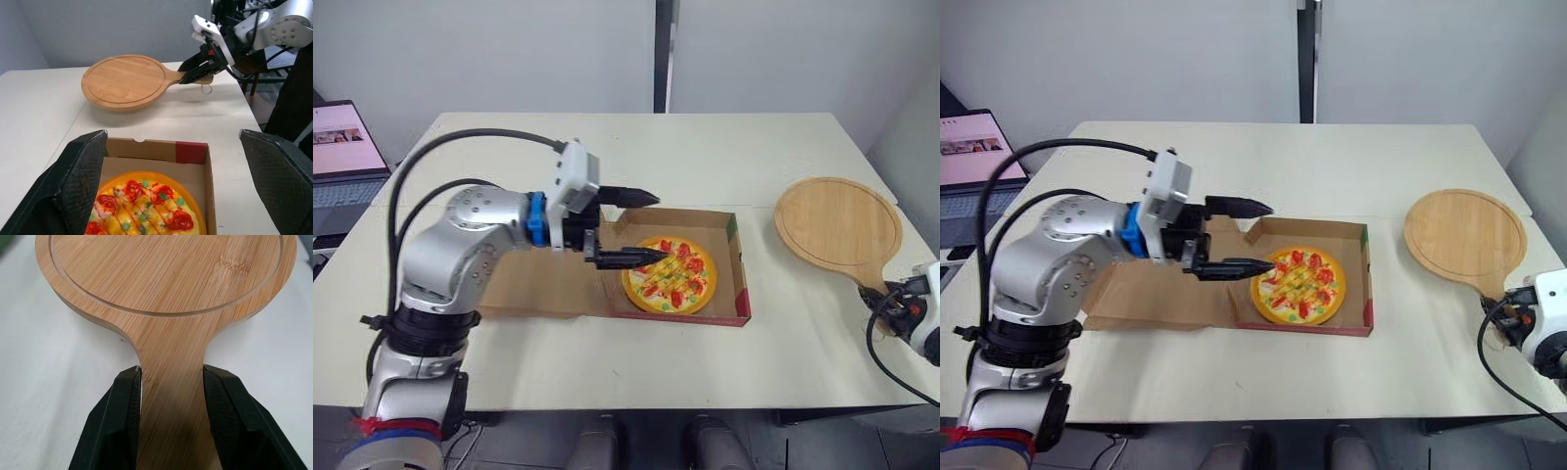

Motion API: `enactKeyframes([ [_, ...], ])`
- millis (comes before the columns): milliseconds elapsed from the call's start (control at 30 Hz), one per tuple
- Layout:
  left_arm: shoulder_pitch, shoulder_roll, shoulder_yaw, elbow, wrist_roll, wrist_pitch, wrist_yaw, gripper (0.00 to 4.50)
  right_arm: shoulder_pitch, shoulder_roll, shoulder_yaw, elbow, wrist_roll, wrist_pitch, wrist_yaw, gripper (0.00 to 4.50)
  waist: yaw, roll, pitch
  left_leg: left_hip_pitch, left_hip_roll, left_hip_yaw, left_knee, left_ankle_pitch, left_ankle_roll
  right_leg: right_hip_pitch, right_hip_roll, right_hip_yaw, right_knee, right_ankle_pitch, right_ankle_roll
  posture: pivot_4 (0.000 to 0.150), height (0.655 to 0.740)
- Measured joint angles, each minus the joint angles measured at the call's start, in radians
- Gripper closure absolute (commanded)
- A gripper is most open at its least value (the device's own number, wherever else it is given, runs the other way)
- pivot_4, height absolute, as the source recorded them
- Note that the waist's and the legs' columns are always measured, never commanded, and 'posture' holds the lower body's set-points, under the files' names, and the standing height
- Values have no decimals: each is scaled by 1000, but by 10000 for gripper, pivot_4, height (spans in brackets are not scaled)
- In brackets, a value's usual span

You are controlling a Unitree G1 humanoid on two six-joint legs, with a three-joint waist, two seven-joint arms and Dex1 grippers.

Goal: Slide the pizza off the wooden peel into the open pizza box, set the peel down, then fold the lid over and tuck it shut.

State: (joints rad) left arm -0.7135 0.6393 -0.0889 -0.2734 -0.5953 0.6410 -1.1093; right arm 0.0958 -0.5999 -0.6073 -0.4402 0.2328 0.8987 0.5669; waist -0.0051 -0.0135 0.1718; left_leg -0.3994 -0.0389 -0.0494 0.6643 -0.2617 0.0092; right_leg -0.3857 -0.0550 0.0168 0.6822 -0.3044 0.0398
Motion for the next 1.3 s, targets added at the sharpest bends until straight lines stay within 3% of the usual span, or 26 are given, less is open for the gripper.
enactKeyframes([
  [267, -1, -40, -33, -37, 0, 13, 54, 0, -49, 0, 67, 177, 0, -25, -49, 28831, 1, 0, 0, 0, 0, 0, 0, 0, 0, 0, 0, 0, 0, 0, 0, 1500, 7318],
  [567, 38, -31, -27, -52, 3, 12, 92, 0, 46, -47, 27, 91, 39, -40, -31, 168, 2, 2, -1, 0, 0, 0, 0, 0, 0, 1, 0, 0, -1, 0, 0, 1500, 7318],
  [867, 151, 21, 85, -53, 19, -14, 151, 0, 46, -257, 6, -51, 160, -141, 210, 168, -1, 1, 0, 2, 1, -1, 0, 0, 0, 3, 0, -1, -1, 0, 0, 1500, 7318],
  [1033, 302, 51, 258, -78, -26, 18, 231, 0, -208, -387, 176, -100, 296, -127, 331, 168, -9, 0, 0, 2, 2, -3, 0, 0, 0, 3, 0, -3, -2, 0, 0, 1500, 7318],
  [1167, 422, 51, 412, -125, -105, 101, 335, 0, -413, -393, 350, -80, 345, -121, 384, 168, -3, -1, 1, 1, 1, -2, 0, 0, 0, 2, -1, -2, -3, 0, 0, 1500, 7318],
  [1300, 581, 23, 626, -170, -268, 223, 455, 0, -609, -383, 530, -3, 338, -134, 457, 168, -2, -2, 1, 1, 1, -3, 0, 0, 0, 1, -1, -2, -2, 0, 0, 1500, 7318],
])
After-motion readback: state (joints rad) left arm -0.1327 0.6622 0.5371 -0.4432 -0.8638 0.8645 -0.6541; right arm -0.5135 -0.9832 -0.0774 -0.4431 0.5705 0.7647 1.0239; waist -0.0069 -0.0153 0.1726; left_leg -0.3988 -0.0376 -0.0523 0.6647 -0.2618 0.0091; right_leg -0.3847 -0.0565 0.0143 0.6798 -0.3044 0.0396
